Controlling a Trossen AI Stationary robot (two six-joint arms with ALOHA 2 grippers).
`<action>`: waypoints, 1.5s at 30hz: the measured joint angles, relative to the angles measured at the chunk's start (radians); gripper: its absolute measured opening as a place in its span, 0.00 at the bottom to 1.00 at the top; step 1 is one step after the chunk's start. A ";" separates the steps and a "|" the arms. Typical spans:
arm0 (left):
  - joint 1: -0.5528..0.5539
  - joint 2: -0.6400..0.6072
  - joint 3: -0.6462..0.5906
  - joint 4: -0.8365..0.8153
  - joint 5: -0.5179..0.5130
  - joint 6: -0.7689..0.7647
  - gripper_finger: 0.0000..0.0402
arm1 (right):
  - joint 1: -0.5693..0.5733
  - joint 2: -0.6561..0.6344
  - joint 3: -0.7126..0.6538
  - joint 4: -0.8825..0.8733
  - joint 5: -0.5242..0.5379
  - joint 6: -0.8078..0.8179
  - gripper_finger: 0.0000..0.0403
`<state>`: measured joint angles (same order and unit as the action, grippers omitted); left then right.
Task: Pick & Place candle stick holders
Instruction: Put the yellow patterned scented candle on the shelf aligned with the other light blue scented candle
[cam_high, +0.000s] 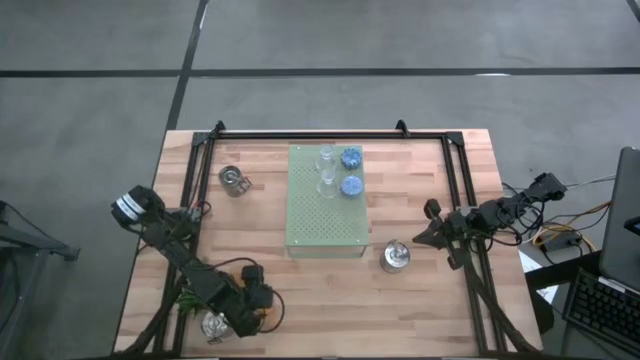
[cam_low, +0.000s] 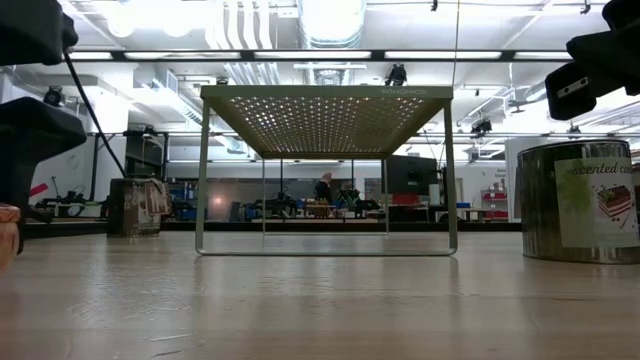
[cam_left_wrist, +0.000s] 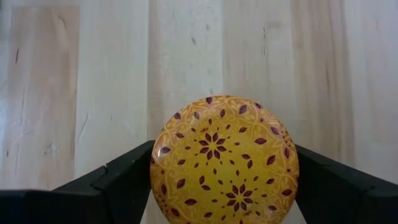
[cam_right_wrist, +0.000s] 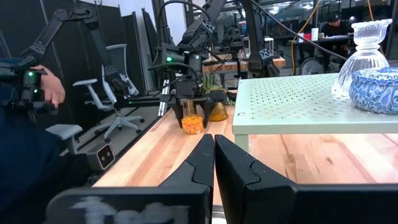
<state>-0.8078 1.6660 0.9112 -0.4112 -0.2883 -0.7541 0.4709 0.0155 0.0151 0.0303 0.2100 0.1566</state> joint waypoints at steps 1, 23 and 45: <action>0.001 0.000 0.000 0.000 0.000 0.003 0.83 | 0.000 0.000 0.000 0.000 0.000 0.000 0.02; 0.017 0.000 0.000 0.001 -0.002 0.059 0.76 | 0.000 0.000 0.000 0.000 0.000 0.000 0.02; 0.074 -0.135 -0.002 -0.055 0.002 0.070 0.78 | 0.000 0.000 0.000 0.000 0.000 0.000 0.02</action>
<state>-0.7339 1.5310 0.9096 -0.4662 -0.2861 -0.6837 0.4706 0.0154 0.0151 0.0303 0.2100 0.1564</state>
